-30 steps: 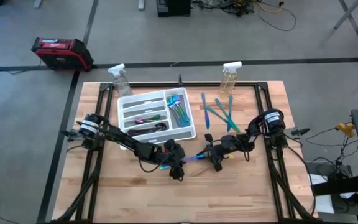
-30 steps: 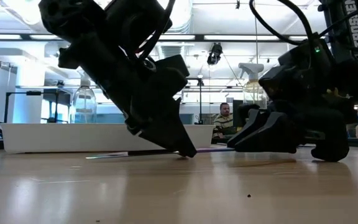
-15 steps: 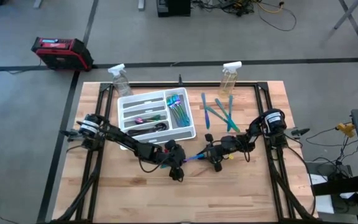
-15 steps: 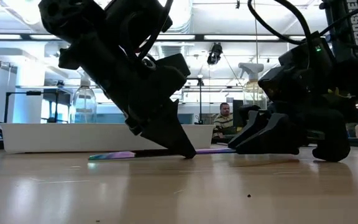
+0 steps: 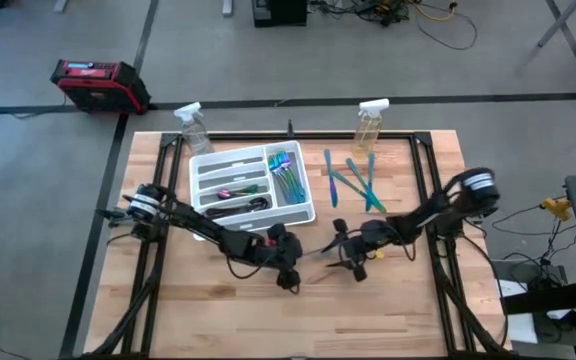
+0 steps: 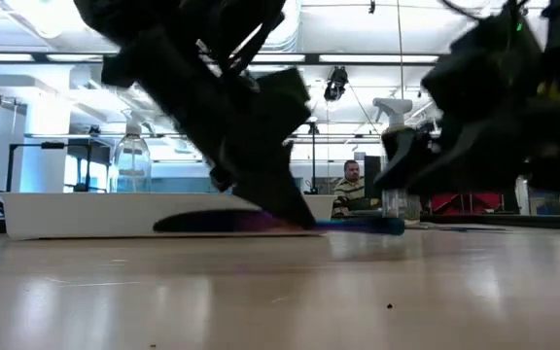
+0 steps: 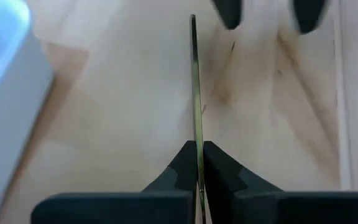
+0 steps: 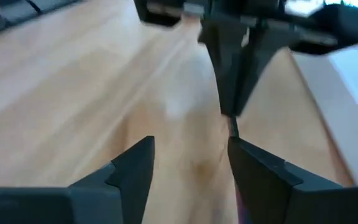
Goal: Sort silverware
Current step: Put the blue table knife on the silverware tray, then prepare the blue table knives
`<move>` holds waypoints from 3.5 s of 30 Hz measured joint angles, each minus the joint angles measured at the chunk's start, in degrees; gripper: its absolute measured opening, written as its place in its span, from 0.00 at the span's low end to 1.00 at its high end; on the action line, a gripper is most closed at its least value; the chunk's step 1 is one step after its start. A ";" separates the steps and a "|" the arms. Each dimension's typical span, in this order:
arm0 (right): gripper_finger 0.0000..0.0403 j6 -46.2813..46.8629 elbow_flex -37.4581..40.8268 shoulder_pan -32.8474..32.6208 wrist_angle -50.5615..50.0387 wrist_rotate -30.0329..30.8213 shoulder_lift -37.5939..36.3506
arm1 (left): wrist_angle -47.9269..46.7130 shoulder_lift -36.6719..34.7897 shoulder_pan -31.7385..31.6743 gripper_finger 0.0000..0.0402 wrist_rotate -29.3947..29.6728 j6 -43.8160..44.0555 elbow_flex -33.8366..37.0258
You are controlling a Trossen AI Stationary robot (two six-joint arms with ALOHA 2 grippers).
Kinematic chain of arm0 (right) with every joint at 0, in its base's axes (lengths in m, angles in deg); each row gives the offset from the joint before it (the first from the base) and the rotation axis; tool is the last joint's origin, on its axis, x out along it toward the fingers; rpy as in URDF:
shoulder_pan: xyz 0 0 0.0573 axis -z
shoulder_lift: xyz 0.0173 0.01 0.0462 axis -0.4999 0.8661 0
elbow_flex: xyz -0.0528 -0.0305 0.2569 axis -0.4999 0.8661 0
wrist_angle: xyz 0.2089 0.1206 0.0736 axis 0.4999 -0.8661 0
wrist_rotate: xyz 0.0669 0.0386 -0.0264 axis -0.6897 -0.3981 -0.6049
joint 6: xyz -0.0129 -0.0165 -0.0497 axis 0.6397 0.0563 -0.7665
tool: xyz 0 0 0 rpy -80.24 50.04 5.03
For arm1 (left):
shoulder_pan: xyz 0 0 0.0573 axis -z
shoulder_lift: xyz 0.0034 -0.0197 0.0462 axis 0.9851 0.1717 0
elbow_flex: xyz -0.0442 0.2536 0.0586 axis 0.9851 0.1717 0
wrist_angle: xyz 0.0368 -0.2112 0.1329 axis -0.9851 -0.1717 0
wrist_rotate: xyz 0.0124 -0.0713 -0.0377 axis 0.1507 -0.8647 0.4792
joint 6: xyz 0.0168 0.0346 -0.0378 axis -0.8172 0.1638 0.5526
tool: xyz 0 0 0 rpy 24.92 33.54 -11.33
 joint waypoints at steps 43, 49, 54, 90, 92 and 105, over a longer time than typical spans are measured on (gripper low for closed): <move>0.50 13.14 -4.20 -5.69 -9.14 22.80 0.26 | -33.82 -38.25 -38.32 0.00 -2.35 -33.46 14.11; 0.50 15.59 -5.97 -5.69 -9.09 22.75 2.68 | -32.97 -34.96 -40.56 0.00 -4.68 -37.78 15.57; 0.50 15.46 -6.06 -5.66 -9.04 22.75 2.04 | -29.72 -31.40 -41.19 0.00 -3.00 -40.53 17.47; 0.46 19.40 -8.94 7.49 -35.08 37.87 -15.82 | -13.10 -26.73 -29.41 0.16 1.49 -24.97 26.44; 0.46 19.97 -8.97 9.58 -37.11 37.91 -17.54 | -14.10 -28.04 -27.22 0.16 3.85 -23.11 28.39; 0.47 19.65 -8.90 23.23 -55.24 36.42 -19.82 | -14.85 -43.52 -22.55 0.16 6.34 -12.19 38.21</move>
